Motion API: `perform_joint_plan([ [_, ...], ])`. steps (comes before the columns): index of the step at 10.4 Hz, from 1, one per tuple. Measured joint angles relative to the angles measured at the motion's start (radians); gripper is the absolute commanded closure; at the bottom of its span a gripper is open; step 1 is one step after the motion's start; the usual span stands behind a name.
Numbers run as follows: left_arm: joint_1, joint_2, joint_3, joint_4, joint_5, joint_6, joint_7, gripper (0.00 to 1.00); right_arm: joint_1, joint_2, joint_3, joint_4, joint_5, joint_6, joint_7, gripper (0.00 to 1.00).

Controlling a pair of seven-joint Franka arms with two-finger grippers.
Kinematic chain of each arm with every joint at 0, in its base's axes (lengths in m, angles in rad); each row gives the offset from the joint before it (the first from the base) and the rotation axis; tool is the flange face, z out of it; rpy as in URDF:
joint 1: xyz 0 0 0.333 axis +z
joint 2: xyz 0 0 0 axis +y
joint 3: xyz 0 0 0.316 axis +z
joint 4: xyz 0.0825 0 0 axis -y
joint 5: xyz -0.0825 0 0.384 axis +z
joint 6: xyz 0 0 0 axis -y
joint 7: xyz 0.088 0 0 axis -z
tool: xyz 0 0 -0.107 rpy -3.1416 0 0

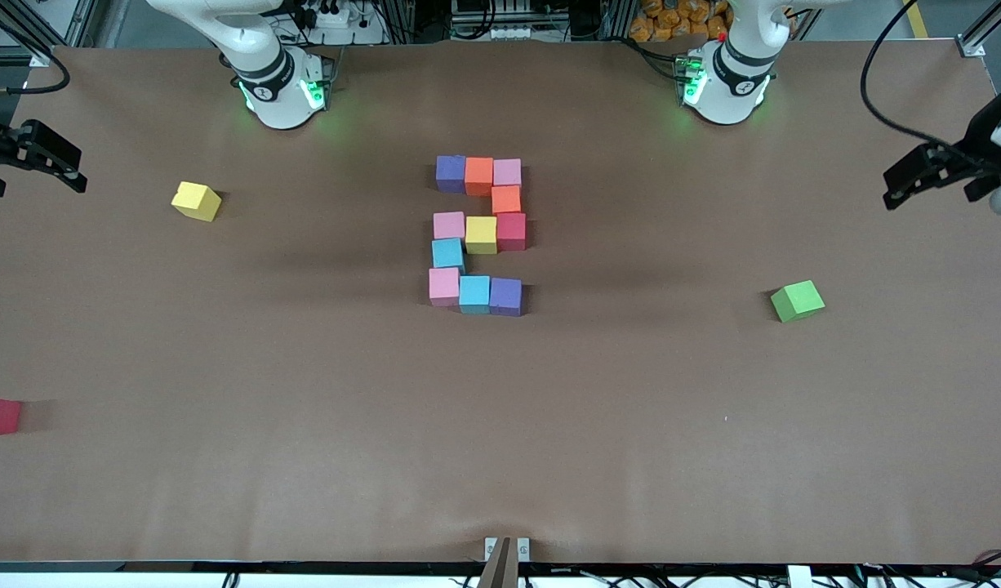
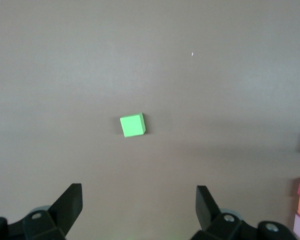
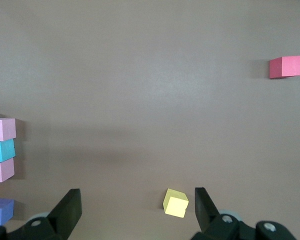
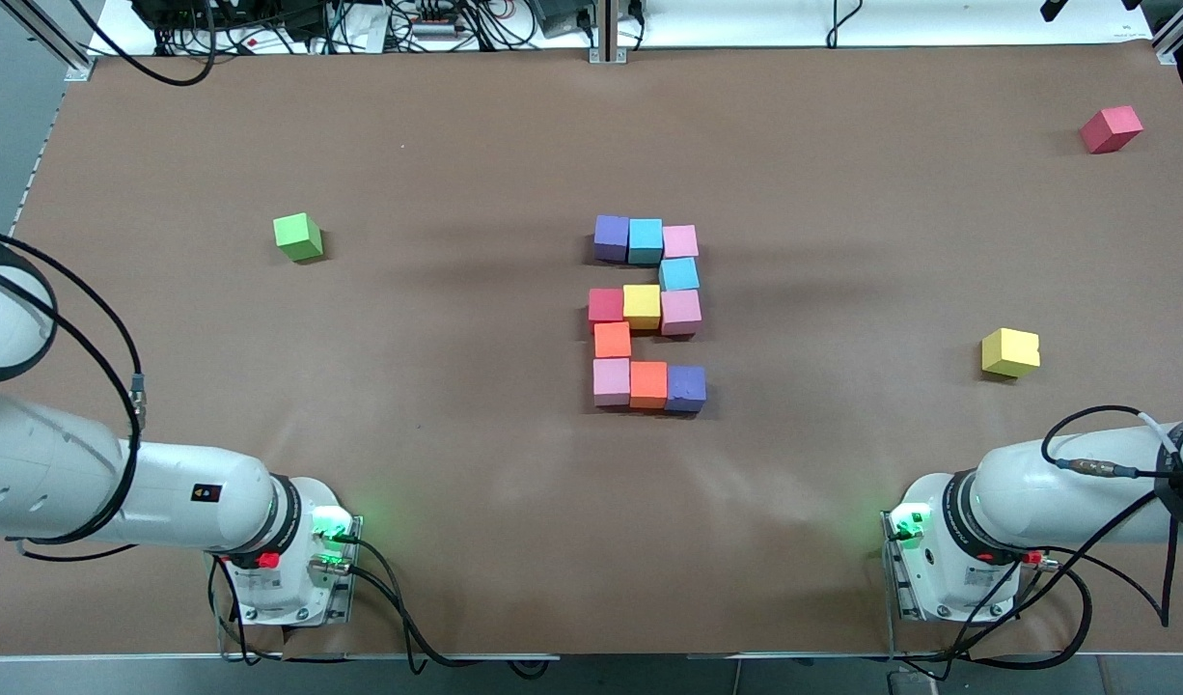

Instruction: Form number 2 with 11 blocks

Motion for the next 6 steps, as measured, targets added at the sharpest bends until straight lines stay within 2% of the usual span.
perform_joint_plan([
  [6, -0.004, 0.000, -0.002, 0.011, -0.026, -0.042, 0.001, 0.00, -0.006, 0.000, -0.006, 0.002, 0.039, 0.000, 0.000, 0.00],
])
